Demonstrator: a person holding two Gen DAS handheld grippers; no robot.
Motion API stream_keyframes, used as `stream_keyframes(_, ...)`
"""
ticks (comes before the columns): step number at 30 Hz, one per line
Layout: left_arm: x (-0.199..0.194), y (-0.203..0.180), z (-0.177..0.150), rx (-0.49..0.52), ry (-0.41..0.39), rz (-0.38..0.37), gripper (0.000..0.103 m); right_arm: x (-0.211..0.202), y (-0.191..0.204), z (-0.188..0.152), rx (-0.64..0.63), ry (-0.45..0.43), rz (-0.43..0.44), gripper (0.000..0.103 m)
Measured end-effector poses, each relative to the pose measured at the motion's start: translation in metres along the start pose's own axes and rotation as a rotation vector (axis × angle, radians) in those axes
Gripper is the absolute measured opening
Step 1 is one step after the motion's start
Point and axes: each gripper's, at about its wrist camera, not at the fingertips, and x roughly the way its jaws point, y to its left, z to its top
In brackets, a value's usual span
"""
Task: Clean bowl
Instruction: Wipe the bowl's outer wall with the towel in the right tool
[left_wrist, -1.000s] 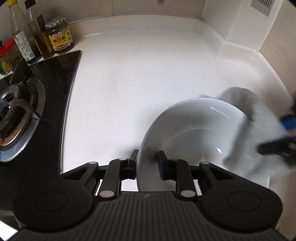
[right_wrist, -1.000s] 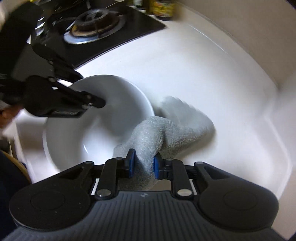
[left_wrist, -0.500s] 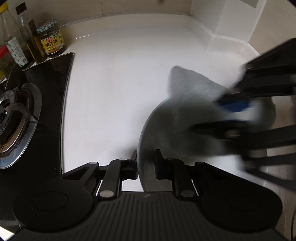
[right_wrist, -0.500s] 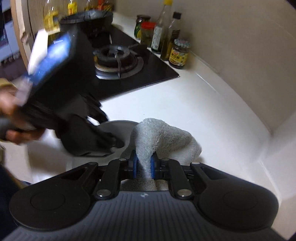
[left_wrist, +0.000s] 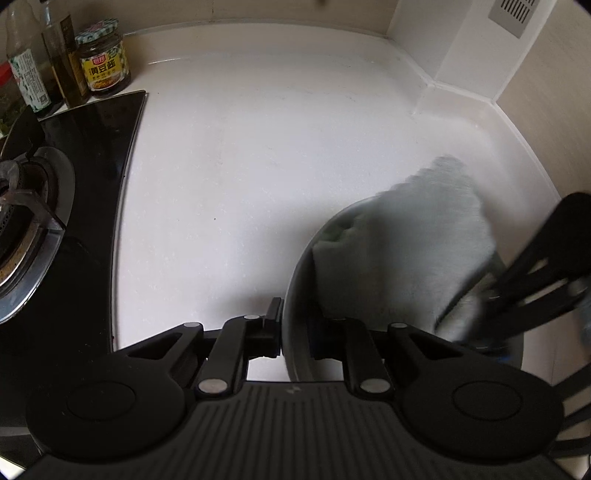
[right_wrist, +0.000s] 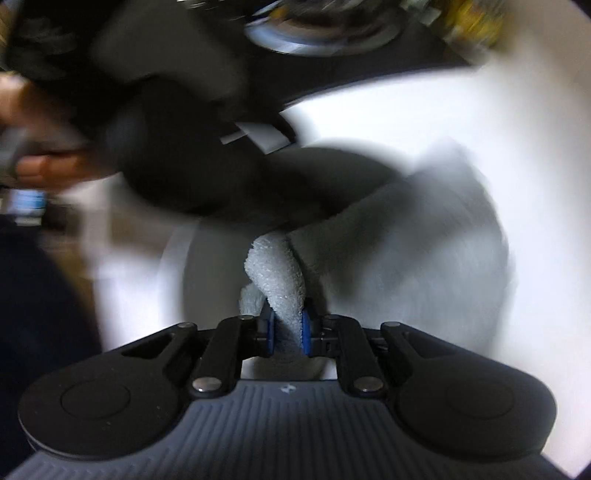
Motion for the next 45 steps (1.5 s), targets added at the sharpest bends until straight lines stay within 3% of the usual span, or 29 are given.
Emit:
stream_keyframes(3, 0.0, -0.001, 0.0, 0.015, -0.001, 0.003, 0.018, -0.034, -0.014, -0.012, 0.105, -0.069, 0.125, 0.011)
stream_keyframes(5, 0.0, -0.001, -0.001, 0.018, -0.002, -0.001, 0.017, -0.061, -0.019, -0.021, 0.134, -0.125, 0.147, 0.011)
stream_keyframes(11, -0.001, -0.005, -0.001, 0.05, -0.007, 0.006, 0.017, -0.123, -0.025, -0.028, 0.133, -0.285, -0.227, 0.011)
stream_keyframes(13, -0.001, -0.005, -0.001, 0.049, -0.006, 0.003, 0.016, -0.128, -0.034, -0.021, 0.142, -0.37, -0.261, 0.011)
stream_keyframes(16, -0.001, -0.006, -0.002, 0.054, -0.01, 0.005, 0.016, -0.121, -0.052, 0.008, 0.111, -0.477, -0.205, 0.011)
stream_keyframes(21, -0.001, -0.009, -0.003, 0.059, -0.017, 0.017, 0.017, -0.056, -0.069, 0.064, -0.057, -0.23, -0.106, 0.011)
stream_keyframes(25, -0.001, -0.011, -0.004, 0.062, -0.023, 0.029, 0.018, -0.025, -0.071, 0.087, -0.168, -0.104, -0.139, 0.011)
stream_keyframes(30, 0.001, -0.012, -0.003, 0.044, -0.036, 0.036, 0.022, -0.002, -0.092, 0.086, -0.181, 0.007, -0.137, 0.011)
stream_keyframes(34, 0.004, -0.017, -0.001, 0.041, -0.04, 0.049, 0.026, -0.013, -0.109, 0.057, -0.058, -0.05, -0.106, 0.011)
stream_keyframes(38, 0.006, -0.019, 0.002, 0.035, -0.046, 0.06, 0.029, -0.02, -0.118, 0.017, 0.087, -0.091, -0.128, 0.011)
stream_keyframes(45, 0.012, -0.024, 0.005, 0.039, -0.052, 0.081, 0.033, -0.026, -0.085, -0.062, 0.267, -0.172, -0.186, 0.011)
